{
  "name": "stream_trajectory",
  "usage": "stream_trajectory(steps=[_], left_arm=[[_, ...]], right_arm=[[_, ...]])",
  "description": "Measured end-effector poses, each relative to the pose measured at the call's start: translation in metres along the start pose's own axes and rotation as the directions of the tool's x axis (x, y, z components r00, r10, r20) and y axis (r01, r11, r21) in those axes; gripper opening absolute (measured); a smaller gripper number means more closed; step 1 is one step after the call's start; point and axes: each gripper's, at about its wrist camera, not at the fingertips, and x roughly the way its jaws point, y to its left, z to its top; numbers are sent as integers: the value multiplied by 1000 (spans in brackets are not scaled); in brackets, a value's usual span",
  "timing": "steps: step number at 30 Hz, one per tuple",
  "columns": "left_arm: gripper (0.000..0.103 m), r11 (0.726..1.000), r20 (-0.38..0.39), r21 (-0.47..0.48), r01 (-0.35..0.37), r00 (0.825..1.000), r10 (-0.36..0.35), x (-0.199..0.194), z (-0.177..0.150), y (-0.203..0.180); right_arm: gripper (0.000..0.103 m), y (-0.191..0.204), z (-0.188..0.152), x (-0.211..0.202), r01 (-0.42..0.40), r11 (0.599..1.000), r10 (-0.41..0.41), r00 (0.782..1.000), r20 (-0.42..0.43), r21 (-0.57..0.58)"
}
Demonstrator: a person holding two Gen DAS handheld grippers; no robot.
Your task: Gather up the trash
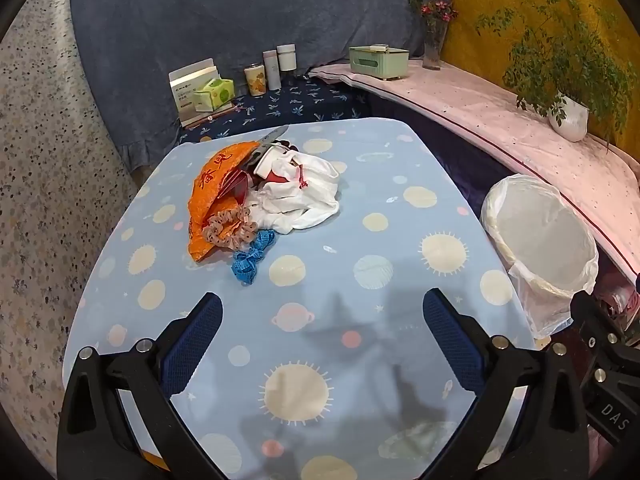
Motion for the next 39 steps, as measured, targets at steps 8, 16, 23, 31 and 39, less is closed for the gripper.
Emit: stream_trajectory(steps=[8, 16, 23, 31, 39], left_arm=[[96, 1000, 9, 3, -3, 1000, 3, -2, 1, -4], [96, 1000, 8, -1, -3, 1000, 3, -1, 4, -1], [96, 1000, 13, 7, 1, 1000, -1, -6, 4, -5], [96, 1000, 17, 6, 5, 1000, -5, -9, 5, -1], [96, 1000, 19, 7, 6, 1000, -6, -10, 6, -2]], right_arm=[[96, 0, 0, 0, 0, 1000, 0, 1000, 1, -2], [96, 2, 0, 0, 4, 1000, -4, 1000, 3, -3], [96, -1, 0, -2, 11, 1000, -11, 1000, 4, -2], [96, 0, -1, -1, 10, 1000, -10, 1000, 0, 8], [96, 0, 0, -1, 9, 1000, -9, 1000, -1, 8]])
